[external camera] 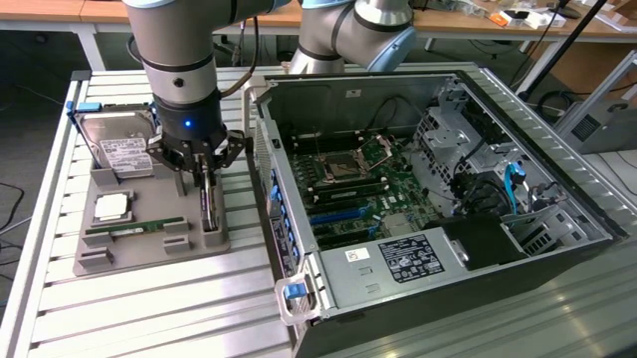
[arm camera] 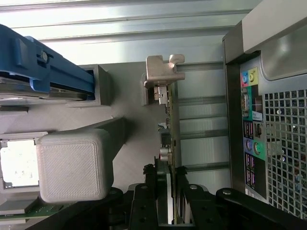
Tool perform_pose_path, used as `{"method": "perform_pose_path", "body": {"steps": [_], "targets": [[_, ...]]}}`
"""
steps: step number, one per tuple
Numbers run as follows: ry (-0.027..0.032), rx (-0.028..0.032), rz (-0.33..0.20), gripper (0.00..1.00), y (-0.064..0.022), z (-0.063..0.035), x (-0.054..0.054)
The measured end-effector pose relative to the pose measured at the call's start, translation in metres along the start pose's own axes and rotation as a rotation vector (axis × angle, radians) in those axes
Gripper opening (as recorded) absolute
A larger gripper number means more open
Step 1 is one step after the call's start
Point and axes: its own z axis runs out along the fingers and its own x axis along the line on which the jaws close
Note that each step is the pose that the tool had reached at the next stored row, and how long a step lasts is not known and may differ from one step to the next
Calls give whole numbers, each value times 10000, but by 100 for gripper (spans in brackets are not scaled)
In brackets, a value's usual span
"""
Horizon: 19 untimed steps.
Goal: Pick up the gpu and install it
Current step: 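Pick up the gpu and move the gpu toward the slot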
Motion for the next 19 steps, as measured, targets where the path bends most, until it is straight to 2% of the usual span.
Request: {"method": "perform_pose_path", "body": {"steps": [19], "targets": [[0,0,0,27,0,-57,-1]]}}
